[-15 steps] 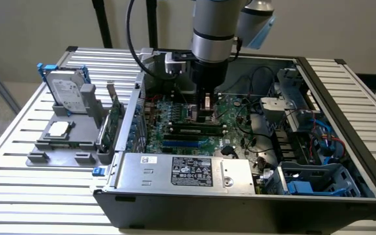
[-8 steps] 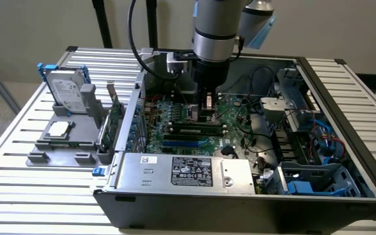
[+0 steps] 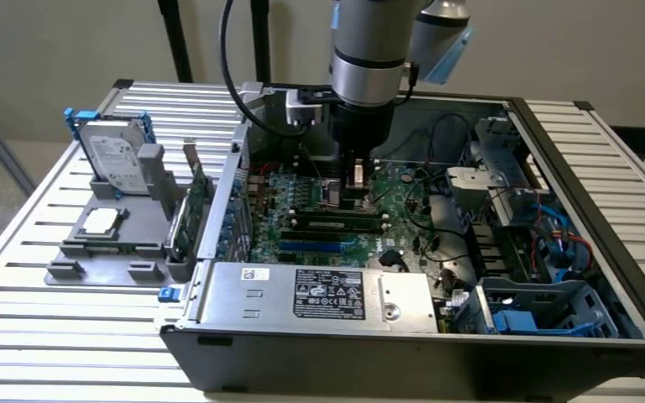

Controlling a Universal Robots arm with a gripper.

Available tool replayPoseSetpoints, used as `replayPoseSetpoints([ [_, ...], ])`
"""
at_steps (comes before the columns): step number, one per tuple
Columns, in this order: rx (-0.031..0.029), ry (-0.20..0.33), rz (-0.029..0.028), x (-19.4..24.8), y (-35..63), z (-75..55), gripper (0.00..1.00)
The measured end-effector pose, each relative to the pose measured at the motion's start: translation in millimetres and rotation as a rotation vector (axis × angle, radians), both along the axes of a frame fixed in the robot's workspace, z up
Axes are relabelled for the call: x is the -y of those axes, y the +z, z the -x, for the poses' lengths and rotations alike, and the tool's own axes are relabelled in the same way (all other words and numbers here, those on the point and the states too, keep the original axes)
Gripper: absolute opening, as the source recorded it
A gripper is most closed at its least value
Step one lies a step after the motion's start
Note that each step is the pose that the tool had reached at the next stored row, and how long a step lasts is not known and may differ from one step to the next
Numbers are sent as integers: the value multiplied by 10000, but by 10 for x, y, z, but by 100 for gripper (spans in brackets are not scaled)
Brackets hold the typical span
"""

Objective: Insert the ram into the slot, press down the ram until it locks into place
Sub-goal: 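Press down the ram until it locks into place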

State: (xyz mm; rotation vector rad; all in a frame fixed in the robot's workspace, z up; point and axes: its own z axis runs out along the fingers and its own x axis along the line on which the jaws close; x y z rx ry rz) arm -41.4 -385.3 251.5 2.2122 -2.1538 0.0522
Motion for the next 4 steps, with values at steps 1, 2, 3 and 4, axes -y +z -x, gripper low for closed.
replayPoseSetpoints([
  [1, 0, 0, 0, 0, 0, 0, 11],
  [2, 0, 0, 1, 0, 0, 0, 11],
  [3, 0, 0, 0, 0, 0, 0, 11],
  [4, 0, 0, 0, 0, 0, 0, 11],
])
